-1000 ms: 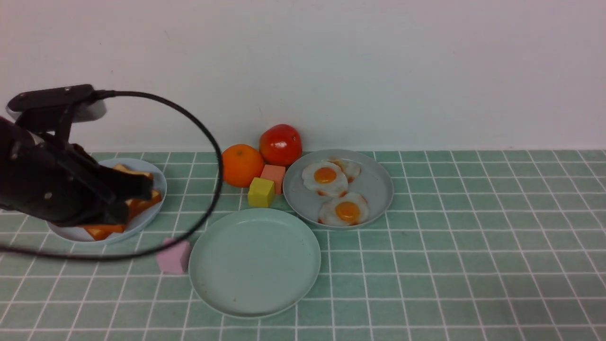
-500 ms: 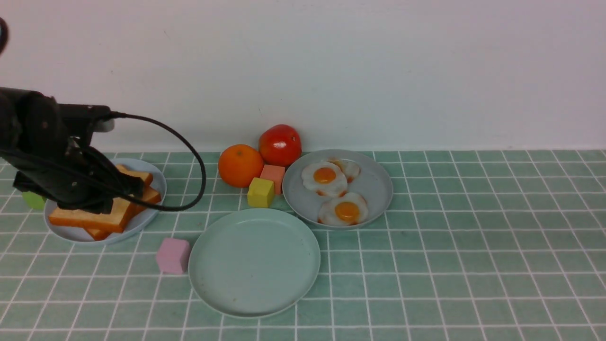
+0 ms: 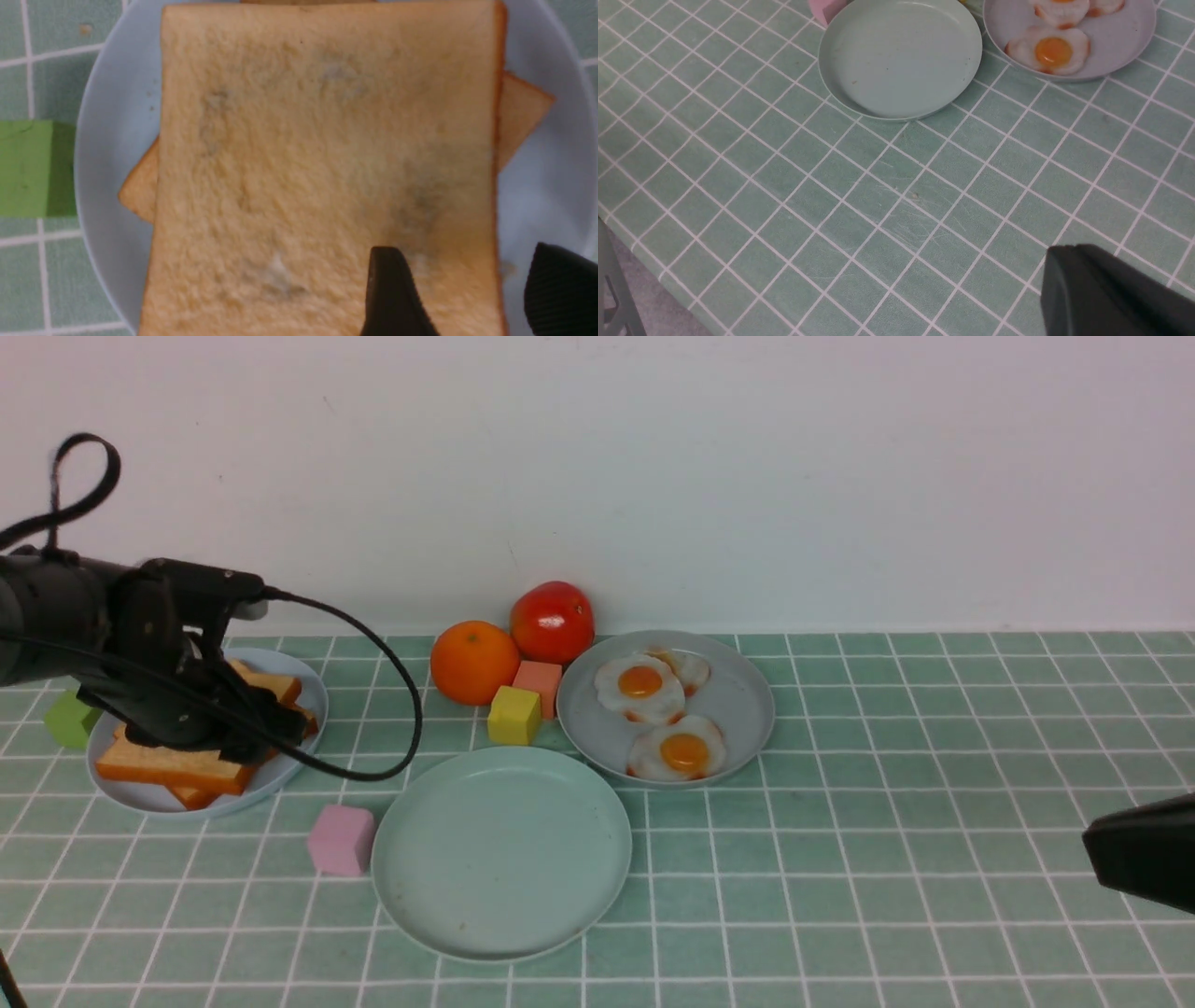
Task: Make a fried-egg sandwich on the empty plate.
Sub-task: Use the left arm to grab a slice of bread
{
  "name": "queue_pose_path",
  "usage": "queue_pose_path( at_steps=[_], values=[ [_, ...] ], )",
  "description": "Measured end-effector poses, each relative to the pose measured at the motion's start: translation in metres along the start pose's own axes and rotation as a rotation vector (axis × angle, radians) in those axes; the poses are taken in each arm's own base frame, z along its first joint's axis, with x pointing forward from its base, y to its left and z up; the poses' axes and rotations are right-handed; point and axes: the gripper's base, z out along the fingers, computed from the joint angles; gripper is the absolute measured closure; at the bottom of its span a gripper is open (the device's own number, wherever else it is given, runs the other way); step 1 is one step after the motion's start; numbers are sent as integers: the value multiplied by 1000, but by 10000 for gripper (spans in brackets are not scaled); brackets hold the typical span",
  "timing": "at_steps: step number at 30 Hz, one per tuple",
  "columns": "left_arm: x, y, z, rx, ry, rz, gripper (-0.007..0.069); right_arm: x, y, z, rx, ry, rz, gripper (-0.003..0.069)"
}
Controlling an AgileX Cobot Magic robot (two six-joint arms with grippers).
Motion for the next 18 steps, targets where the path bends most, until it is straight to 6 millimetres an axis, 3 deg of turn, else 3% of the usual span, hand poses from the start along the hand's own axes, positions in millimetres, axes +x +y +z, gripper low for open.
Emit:
queue_pose_path(
  at_steps=[8, 10, 15, 16, 18],
  values=[
    [2, 0, 9, -4, 19, 21, 236, 0, 0, 0, 0, 0, -1, 648],
    [3, 0, 10, -5, 24, 23, 279, 0, 0, 0, 0, 0, -1, 647],
    [2, 0, 7, -7, 33, 25, 477, 1, 0, 0, 0, 8, -2, 645],
    [1, -1, 4, -7, 34, 25, 550, 1, 0, 0, -1, 9, -2, 645],
    [1, 0, -1, -10, 38, 24, 604, 1, 0, 0, -2, 13, -2, 645]
  ],
)
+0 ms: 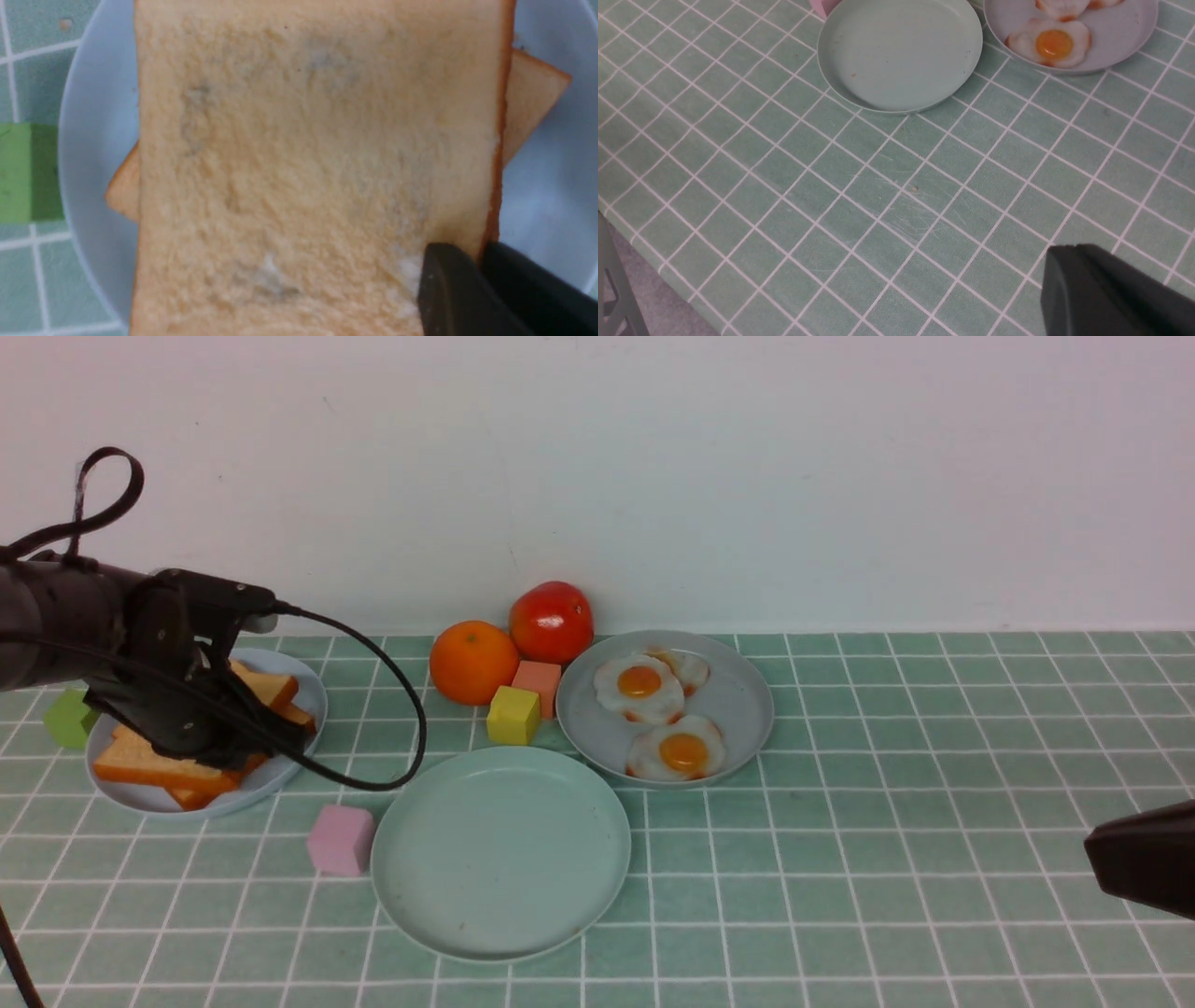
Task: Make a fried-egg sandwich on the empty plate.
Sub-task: Use the left arm to grab a slice of bread, then use the left arm to put a slice of bread into the empty plate in the middle
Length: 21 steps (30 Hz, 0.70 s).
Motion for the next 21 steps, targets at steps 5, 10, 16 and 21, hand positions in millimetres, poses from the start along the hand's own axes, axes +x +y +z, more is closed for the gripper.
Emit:
queue_pose_path(
  at_steps=[5, 10, 16, 21],
  values=[
    [-8, 5, -37, -16, -53, -10, 608, 0, 0, 0, 0, 1, 0, 644],
    [-16, -9, -97, -4, -119, 7, 608, 0, 0, 0, 0, 1, -1, 638],
    [17, -124, -139, 188, -78, 243, 608, 0, 0, 0, 0, 2, -3, 633],
    [39, -182, -135, 253, -53, 401, 608, 0, 0, 0, 0, 2, -3, 627]
  ],
)
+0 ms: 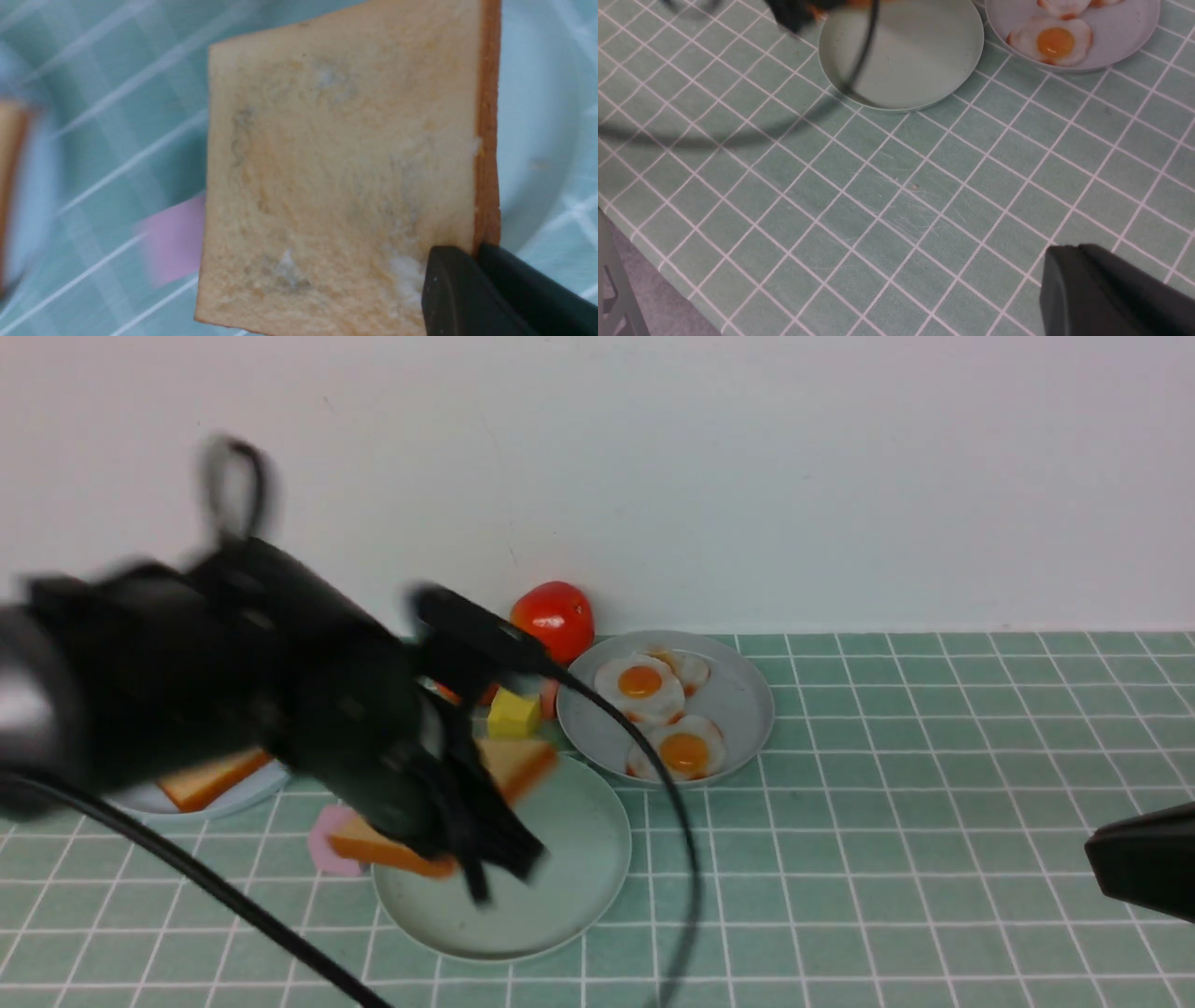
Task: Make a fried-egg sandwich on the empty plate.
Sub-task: Use the left arm to put a slice of bread into the empty plate in the middle
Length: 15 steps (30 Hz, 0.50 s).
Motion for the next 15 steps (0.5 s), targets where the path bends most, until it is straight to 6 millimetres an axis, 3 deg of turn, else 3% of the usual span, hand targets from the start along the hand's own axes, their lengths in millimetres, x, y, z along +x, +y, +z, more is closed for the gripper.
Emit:
queue_pose_path(
  at_steps=[4, 11, 13, 15],
  values=[
    [-2, -18, 20, -6, 0, 56, 608, 1, 0, 0, -5, 16, 0, 624],
    [-1, -23, 48, -16, 13, 91, 598, 3, 1, 0, -9, 33, 0, 609],
    [0, -24, 51, -15, 15, 94, 573, 3, 1, 0, -10, 36, 0, 599],
    [0, -25, 54, -15, 21, 94, 478, 3, 0, 1, -3, 44, 18, 554]
  ],
)
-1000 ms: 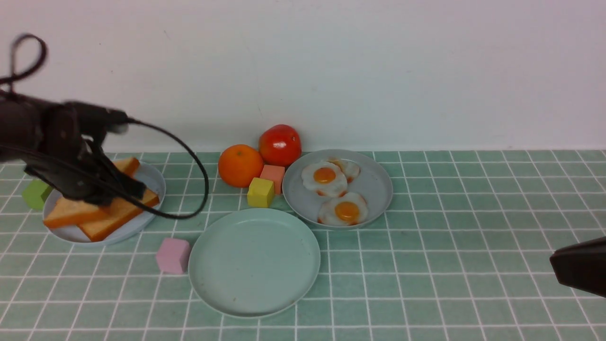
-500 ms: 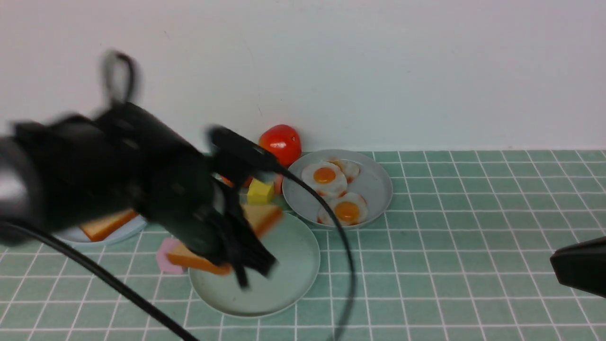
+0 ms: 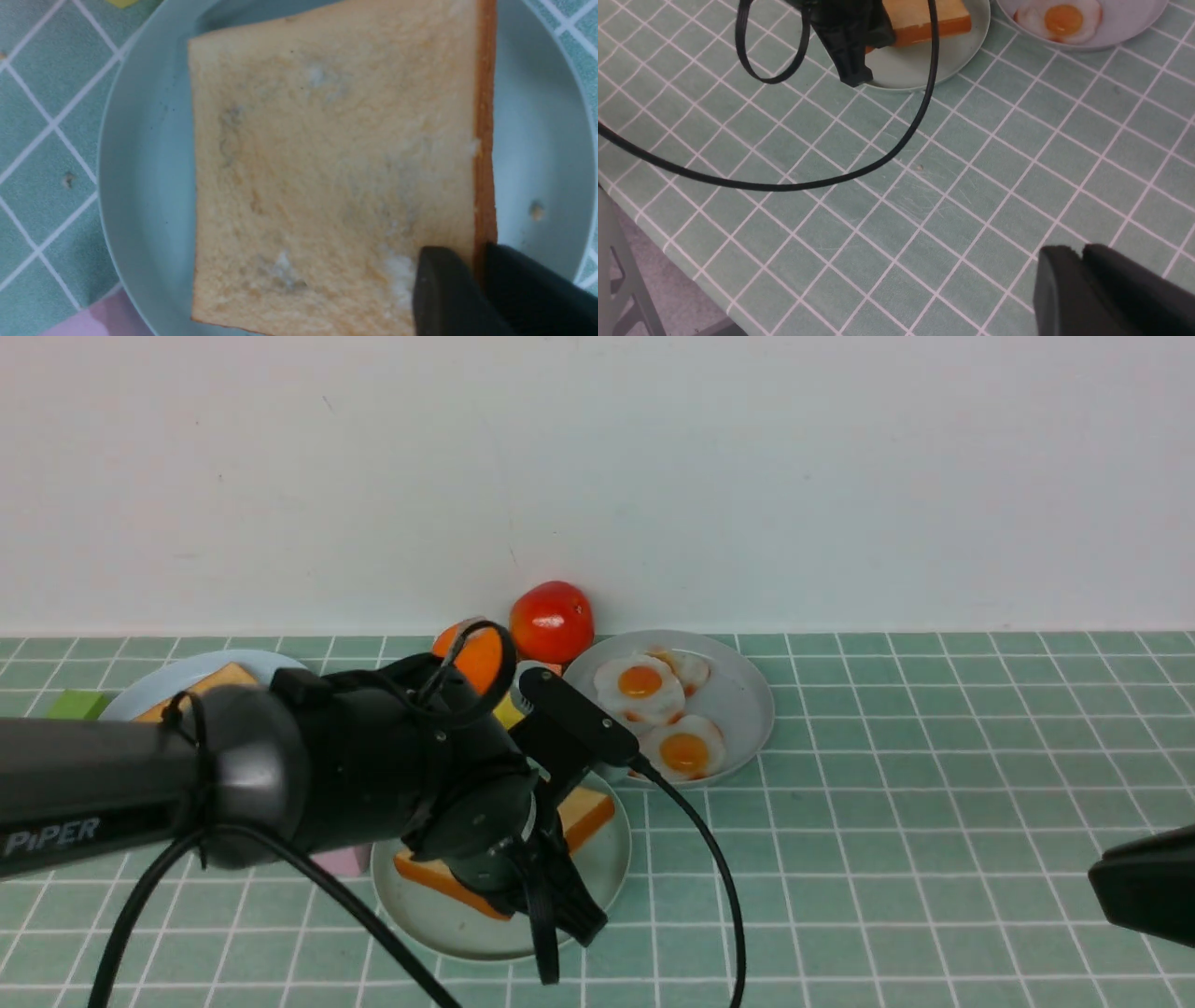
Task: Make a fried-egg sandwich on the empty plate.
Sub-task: Use the left arm to put a slice of bread into the empty plate in the middle, then use the right arm to grab a fried egg
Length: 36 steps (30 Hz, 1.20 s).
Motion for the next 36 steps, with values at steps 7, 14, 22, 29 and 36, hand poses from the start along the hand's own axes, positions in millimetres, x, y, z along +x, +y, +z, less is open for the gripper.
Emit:
queue_pose_path(
  at_steps=[7, 14, 22, 29, 36],
  values=[
    [-1, 1, -3, -1, -13, -4, 181, -4, -7, 16, 20, 48, 76, 325],
    [-11, 14, -80, 17, -147, -162, 81, -20, -21, 63, 26, 94, 148, 189],
    [36, 39, -247, 70, -561, -359, 601, -62, -69, 151, 58, 160, 291, 205],
    [123, 38, -292, 100, -834, -383, 638, -93, -114, 227, -19, 148, 396, 207],
    [169, 27, -267, 131, -925, -393, 638, -107, -155, 315, -79, 127, 481, 207]
  ],
)
